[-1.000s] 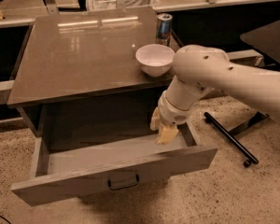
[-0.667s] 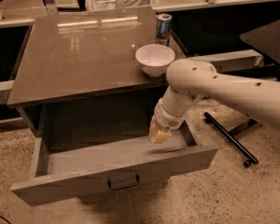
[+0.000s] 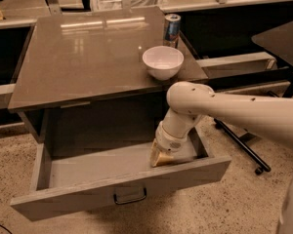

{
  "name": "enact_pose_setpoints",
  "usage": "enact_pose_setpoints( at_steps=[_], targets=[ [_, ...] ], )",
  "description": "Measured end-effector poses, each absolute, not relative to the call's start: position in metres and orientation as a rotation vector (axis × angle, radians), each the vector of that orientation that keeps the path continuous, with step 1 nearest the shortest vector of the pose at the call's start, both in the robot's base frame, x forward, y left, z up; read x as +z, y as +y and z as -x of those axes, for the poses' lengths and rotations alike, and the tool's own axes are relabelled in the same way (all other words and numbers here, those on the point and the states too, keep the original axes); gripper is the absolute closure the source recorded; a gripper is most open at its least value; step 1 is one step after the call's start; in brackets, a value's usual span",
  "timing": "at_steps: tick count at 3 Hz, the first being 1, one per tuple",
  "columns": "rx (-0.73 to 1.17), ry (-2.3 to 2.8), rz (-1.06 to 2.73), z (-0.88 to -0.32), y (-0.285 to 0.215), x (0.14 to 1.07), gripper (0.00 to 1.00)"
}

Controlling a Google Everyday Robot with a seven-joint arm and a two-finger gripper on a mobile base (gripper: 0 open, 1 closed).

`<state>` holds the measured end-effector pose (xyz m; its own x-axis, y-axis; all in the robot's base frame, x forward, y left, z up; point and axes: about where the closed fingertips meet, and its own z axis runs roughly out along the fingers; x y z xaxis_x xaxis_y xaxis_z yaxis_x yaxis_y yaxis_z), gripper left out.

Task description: Open top drawer

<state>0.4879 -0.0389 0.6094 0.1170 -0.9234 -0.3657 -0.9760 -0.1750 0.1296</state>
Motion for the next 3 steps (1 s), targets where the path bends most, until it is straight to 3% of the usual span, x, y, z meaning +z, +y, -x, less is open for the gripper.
enact_pose_setpoints(
  at_steps=[3],
  targets=[
    [0.653, 1.933, 2.282, -0.444, -0.040, 0.621, 0.75]
  ],
)
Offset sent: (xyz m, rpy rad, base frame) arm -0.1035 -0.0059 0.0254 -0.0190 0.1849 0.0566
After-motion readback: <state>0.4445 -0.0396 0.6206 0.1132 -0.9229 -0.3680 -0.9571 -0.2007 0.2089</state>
